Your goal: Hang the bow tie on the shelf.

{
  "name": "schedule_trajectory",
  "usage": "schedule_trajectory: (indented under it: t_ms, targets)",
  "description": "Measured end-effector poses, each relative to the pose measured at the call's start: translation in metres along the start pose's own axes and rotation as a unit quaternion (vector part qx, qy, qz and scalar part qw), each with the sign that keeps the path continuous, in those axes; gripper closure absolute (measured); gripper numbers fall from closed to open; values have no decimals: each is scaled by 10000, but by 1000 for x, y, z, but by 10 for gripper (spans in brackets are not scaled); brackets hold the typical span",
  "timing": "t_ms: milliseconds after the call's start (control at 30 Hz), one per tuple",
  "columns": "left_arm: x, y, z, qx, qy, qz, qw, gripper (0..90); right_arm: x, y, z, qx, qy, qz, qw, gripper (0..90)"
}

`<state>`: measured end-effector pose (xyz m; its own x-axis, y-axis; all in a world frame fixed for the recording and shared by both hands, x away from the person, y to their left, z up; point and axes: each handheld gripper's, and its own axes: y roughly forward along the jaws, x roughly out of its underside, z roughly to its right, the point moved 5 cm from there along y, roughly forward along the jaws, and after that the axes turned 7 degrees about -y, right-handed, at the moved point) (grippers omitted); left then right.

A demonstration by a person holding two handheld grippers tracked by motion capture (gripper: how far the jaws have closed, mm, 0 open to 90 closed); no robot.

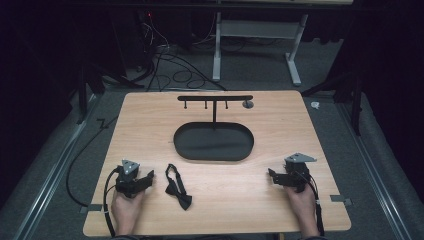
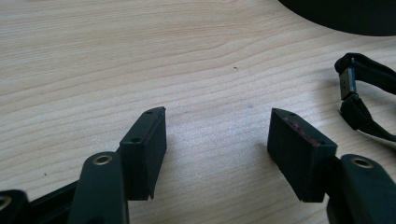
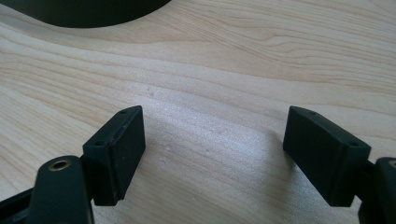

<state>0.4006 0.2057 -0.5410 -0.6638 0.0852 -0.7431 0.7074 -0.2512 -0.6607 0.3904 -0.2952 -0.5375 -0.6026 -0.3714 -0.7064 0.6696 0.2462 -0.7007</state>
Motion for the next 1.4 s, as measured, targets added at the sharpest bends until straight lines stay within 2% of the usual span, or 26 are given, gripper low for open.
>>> schedule_trajectory:
  t_ms: [867,1133,1200,1400]
  targets:
    - [0,0,1,-5,-6,-19,10000,363,0,0,0,-3,0,1,10000,220]
    - [-1,1,1,3,-79,12,10000,365,0,0,0,-4,1,1,10000,219]
    - [-2,1,1,-6,-23,-11,10000,382,0,0,0,-8,-6,3,10000,219]
    - [-4,0,4,98,-68,8,9999,399,0,0,0,-8,-8,1,10000,220]
